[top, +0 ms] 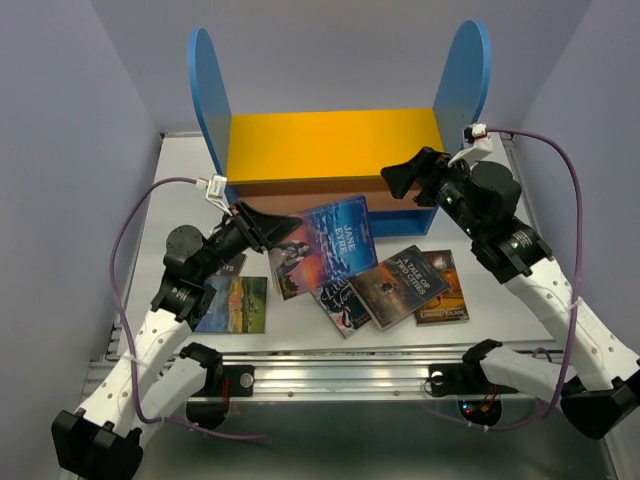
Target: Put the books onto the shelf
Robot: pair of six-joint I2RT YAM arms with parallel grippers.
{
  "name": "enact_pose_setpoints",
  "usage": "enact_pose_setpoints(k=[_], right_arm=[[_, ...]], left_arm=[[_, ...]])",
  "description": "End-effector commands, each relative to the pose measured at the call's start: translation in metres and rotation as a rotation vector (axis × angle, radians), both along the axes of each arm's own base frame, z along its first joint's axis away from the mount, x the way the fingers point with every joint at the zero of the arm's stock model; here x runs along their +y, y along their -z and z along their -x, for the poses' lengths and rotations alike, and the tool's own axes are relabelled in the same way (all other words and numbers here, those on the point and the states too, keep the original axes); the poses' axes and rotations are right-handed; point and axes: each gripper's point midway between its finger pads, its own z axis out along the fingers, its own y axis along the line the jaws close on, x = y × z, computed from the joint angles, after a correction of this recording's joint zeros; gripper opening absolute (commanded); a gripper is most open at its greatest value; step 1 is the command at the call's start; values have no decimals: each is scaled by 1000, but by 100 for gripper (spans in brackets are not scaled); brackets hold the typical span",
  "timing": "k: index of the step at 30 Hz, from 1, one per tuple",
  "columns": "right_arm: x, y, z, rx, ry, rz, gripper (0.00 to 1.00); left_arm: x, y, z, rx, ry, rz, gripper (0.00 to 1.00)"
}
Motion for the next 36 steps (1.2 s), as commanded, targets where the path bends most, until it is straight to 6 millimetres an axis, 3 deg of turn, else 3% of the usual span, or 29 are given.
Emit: enact_pose_setpoints(k=[1, 4, 7, 8, 15, 20, 23, 27, 28, 29, 31, 32, 33, 36], right_arm=[[-10, 0, 1, -17, 51, 14, 100], [-15, 1, 2, -17, 71, 14, 100], [-24, -1, 6, -25, 107, -2, 100], [-27, -1, 7, -27, 118, -2, 100], [-39, 0, 15, -19, 149, 20, 100], [-39, 4, 17, -12, 139, 37, 100], [-37, 6, 15, -3, 135, 40, 100], [-30, 4, 15, 2, 104, 36, 100], [-28, 6, 15, 8, 98, 37, 100], [-28, 7, 14, 10, 98, 39, 100], [-25, 11, 14, 24, 83, 45, 100], [-22, 13, 12, 35, 75, 51, 100], [-20, 18, 12, 50, 63, 57, 100], [-10, 27, 11, 90, 19, 78, 100]], left_arm=[[7, -117, 24, -303, 25, 177, 0], [10, -137, 27, -338, 16, 189, 0], [17, -150, 12, -329, -64, 217, 0], [22, -162, 6, -333, -111, 233, 0], [41, -185, -65, -234, -374, 273, 0], [61, -229, -84, -233, -523, 414, 0], [68, -241, -99, -222, -606, 445, 0], [79, -225, -129, -111, -812, 462, 0], [80, -218, -129, -72, -887, 474, 0], [64, -214, -127, -60, -855, 452, 0], [69, -195, -131, 5, -993, 454, 0], [58, -184, -127, 47, -1003, 442, 0], [68, -168, -130, 97, -1112, 445, 0], [64, -143, -128, 189, -1218, 450, 0]])
